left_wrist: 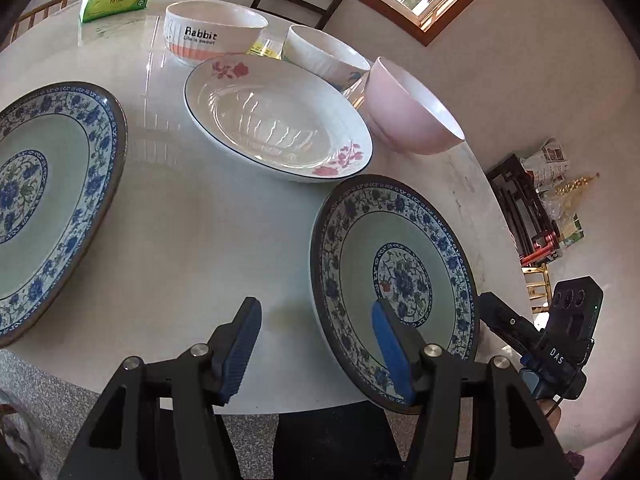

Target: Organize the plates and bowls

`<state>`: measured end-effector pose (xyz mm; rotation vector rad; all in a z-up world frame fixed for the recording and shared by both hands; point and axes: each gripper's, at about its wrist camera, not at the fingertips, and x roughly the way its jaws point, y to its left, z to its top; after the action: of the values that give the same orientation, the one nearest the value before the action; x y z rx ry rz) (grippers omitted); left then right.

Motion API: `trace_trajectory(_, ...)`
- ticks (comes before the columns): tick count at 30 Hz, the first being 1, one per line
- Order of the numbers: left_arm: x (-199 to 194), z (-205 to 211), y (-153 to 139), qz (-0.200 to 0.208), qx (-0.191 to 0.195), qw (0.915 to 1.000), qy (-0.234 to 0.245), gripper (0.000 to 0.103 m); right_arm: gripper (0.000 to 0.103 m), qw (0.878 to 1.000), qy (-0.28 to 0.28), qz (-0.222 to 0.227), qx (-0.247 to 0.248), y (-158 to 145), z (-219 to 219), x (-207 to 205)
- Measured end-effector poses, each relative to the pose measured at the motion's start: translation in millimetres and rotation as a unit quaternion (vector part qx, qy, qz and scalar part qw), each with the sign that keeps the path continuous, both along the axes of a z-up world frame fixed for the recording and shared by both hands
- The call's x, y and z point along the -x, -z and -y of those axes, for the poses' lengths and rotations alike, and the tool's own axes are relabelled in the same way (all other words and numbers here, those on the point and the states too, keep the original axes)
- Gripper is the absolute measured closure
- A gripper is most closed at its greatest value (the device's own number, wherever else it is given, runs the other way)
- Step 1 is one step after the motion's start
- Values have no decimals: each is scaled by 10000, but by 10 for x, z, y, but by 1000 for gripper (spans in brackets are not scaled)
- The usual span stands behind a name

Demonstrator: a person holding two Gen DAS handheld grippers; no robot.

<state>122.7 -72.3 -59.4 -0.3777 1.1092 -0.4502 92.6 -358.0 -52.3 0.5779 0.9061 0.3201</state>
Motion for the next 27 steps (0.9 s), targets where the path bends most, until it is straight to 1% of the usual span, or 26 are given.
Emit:
trace_trajectory(1,-7,12,8,27,84,10000,-6,46,47,10000,-55,3,-38,11,-5,-30)
trace_trajectory(4,-35,50,21,-45,175,9998,-35,46,50,9998,-165,34,-83,27,-14,-84)
trace_trajectory(6,-47,85,12,-64,169,9998,-26,46,53,9996,-244,29,-168,47,-15,-109)
trace_trajectory(8,-37,136,-1,-55,108,9999,83,46,61,9992,-332,3,-206,71,-24,-127)
trace_trajectory(9,-31,168,-3,-34,35,9999,113,48,67,9993,-340,13,-159,76,-34,-127)
trace_trajectory(10,-37,214,12,-69,-24,9999,156,65,74,9994,-336,11,-71,84,-31,-123)
trace_trajectory(11,-32,224,-7,-8,-147,9998,96,65,77,9995,-317,20,32,88,-35,-114)
trace_trajectory(12,-20,236,-11,13,-282,9996,49,70,84,9995,-291,30,87,96,-26,-103)
trace_trajectory(13,-16,250,-15,66,-411,9991,16,75,88,9996,-271,39,82,109,-3,-93)
trace_trajectory(15,0,250,-13,173,-600,9980,-52,82,88,9996,-262,76,6,126,23,-58)
trace_trajectory(19,62,291,-7,298,-698,9971,-110,82,89,9997,-183,154,103,121,-7,17)
trace_trajectory(24,166,246,-8,349,-679,9970,-104,82,88,9998,-111,133,51,115,-39,170)
trace_trajectory(27,210,215,4,408,-703,9967,-79,82,88,9998,-88,116,126,91,-83,222)
